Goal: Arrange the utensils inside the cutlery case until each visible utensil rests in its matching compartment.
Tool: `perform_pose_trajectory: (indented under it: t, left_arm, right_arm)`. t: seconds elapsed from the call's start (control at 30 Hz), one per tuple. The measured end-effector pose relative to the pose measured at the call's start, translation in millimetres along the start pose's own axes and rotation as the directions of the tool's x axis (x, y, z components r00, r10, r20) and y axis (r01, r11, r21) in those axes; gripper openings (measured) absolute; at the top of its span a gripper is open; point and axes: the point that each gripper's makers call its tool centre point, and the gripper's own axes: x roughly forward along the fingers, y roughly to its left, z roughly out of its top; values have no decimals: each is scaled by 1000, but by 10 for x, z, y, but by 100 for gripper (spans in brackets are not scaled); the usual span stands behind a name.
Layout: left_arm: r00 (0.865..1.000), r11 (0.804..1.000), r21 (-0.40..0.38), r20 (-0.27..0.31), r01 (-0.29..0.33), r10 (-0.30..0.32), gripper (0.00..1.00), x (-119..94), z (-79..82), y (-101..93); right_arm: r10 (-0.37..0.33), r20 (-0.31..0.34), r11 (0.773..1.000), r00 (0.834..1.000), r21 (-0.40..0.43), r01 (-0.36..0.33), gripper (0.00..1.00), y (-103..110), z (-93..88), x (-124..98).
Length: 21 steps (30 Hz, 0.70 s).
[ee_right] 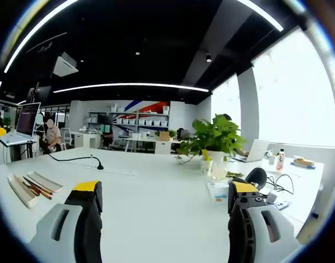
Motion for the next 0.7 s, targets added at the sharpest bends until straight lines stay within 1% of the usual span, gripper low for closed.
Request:
perform_pose_trajectory:
  t: [0.1,0.23,0.57,0.7]
  left_arm:
    - [1000,1000,0,2,2,-2,100,-1,3,-5]
    - [1000,1000,24,0,4,-4,100,4,6,-4]
    - [1000,1000,17,-6,13,-13,100,10,-8,-18]
    - [1000,1000,13,-11,11,-11,100,11,-22,-18]
  right_arm:
    - [0,3,1000,1000,-4,0,99,-7,2,3]
    - [9,17,1000,1000,-5,-9,99,11,25,3]
    - [22,-2,1000,1000,-14,-22,99,42,8,2]
    - [30,5,1000,1000,2,-30,96,51,1,9]
